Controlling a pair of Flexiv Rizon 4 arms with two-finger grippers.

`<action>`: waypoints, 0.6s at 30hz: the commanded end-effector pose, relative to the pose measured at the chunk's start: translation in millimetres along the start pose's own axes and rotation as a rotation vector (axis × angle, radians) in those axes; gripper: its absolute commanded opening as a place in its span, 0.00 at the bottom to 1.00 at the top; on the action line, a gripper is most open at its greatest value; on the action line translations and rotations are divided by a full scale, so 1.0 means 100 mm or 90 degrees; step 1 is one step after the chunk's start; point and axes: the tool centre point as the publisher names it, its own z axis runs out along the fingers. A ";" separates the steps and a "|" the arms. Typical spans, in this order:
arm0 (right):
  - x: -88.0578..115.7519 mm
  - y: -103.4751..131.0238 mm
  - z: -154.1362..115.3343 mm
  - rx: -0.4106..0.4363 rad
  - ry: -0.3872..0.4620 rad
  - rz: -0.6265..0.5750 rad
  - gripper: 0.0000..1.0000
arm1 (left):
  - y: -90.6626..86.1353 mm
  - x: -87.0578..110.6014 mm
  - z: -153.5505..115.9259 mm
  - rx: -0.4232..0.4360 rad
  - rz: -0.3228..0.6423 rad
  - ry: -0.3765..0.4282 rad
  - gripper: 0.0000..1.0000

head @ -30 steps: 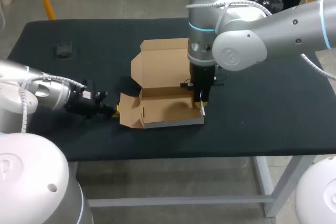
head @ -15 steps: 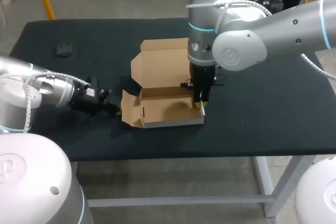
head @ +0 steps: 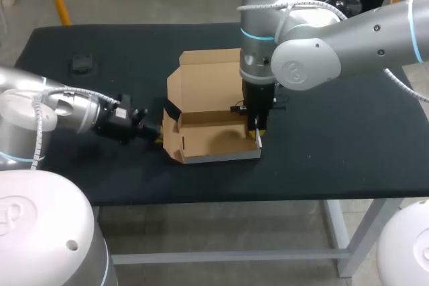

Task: Assemble the packaging by folding the flat box into shape, placing the metal phone stand inside, and closing the box properly

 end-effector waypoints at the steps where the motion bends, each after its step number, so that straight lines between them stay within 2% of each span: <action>1: 0.01 0.01 -0.01 0.003 -0.002 0.000 0.00 | -0.01 0.02 0.03 -0.001 -0.003 0.017 0.00; 6: 0.01 0.01 -0.01 0.003 -0.002 0.000 0.00 | -0.01 0.08 0.06 0.000 -0.008 0.048 0.00; 18: 0.01 0.01 -0.01 0.003 -0.002 0.000 0.00 | -0.03 0.20 0.12 0.004 -0.011 0.069 0.00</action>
